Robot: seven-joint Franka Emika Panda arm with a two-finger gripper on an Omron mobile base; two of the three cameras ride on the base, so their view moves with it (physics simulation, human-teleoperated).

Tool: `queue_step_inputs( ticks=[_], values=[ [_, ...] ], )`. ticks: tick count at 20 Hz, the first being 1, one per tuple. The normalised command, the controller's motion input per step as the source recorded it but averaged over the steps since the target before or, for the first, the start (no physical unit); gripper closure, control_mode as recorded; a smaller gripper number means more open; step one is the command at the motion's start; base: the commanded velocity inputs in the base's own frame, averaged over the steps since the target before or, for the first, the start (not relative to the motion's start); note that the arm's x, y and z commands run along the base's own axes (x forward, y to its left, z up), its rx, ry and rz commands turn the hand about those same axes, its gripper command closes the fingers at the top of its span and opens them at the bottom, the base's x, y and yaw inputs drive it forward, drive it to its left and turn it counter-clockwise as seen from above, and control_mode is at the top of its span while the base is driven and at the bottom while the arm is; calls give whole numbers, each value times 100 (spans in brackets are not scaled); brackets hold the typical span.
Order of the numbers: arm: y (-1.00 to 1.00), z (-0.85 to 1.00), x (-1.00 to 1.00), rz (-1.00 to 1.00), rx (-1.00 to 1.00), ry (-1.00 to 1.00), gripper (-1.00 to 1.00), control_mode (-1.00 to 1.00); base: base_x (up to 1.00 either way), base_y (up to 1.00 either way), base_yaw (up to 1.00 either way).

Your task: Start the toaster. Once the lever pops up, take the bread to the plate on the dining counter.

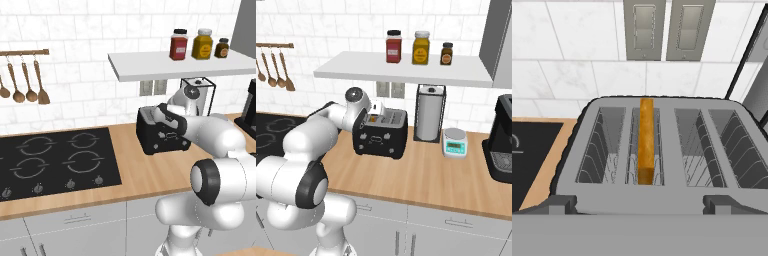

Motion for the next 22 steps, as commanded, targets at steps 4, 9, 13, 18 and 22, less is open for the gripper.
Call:
queue_step_inputs(
  ticks=[4, 9, 13, 18, 22],
  values=[
    [0, 0, 0, 0, 0, 0, -100, -100, 0, 0, 0],
    [0, 0, 0, 0, 0, 0, -100, -100, 0, 0, 0],
    [0, 0, 0, 0, 0, 0, -100, -100, 0, 0, 0],
    [0, 0, 0, 0, 0, 0, -100, -100, 0, 0, 0],
    [0, 0, 0, 0, 0, 0, -100, -100, 0, 0, 0]
  ],
)
